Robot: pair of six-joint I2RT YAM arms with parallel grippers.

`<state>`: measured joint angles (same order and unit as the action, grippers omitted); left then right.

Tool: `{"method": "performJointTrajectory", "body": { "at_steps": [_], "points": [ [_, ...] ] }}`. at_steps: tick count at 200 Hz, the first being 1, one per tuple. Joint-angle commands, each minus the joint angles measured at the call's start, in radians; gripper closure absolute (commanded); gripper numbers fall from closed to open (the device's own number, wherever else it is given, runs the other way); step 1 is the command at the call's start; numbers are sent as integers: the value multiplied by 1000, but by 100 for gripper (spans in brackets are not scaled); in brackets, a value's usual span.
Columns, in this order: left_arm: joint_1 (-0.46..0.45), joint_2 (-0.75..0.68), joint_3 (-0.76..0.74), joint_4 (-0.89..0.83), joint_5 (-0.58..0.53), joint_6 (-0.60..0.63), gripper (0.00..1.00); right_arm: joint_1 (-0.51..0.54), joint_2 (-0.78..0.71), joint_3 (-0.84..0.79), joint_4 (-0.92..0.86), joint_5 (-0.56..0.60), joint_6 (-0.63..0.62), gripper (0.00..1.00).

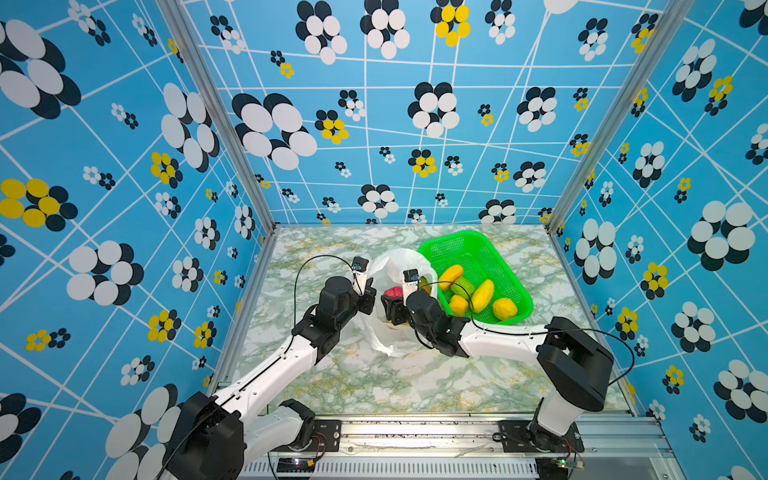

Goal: Untie the knot of the plastic bag and take out the fruit
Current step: 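Lift the red fruit out of the bag and carry it over the basket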

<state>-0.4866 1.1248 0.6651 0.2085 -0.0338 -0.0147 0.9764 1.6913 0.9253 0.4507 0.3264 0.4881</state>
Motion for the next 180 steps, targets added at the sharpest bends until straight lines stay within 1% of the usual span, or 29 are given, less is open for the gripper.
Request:
{"method": "performJointTrajectory", "body": {
  "at_steps": [1,13,29,49,61,77,94,107,122,134,151,168,180],
  "points": [
    [-9,-6,16,-6,2,-11,100,11,-124,-93,107,-5,-50,65],
    [-10,-8,15,-7,4,-13,100,11,-204,-156,138,21,-74,65],
    [-10,-12,11,-5,6,-13,100,11,-312,-222,135,95,-109,66],
    [-10,-11,10,2,18,-12,100,6,-426,-251,57,198,-151,66],
    [-10,-14,3,10,32,-7,100,-12,-482,-264,12,241,-162,67],
    [-14,-14,-10,37,37,9,100,-72,-543,-299,-29,266,-132,68],
    [-30,-21,-24,60,41,34,100,-200,-576,-323,-100,230,-33,70],
    [-59,-39,-44,91,55,70,100,-306,-567,-325,-151,170,42,70],
    [-109,-78,-83,143,77,121,100,-394,-524,-312,-178,116,83,70],
    [-156,-117,-120,187,90,170,100,-436,-470,-294,-181,89,93,71],
    [-209,-175,-178,253,80,230,100,-484,-381,-254,-185,49,108,71],
    [-219,-229,-238,320,79,252,100,-536,-280,-200,-185,-18,135,73],
    [-217,-258,-269,356,68,258,100,-559,-210,-164,-175,-40,143,72]
  ]
}}
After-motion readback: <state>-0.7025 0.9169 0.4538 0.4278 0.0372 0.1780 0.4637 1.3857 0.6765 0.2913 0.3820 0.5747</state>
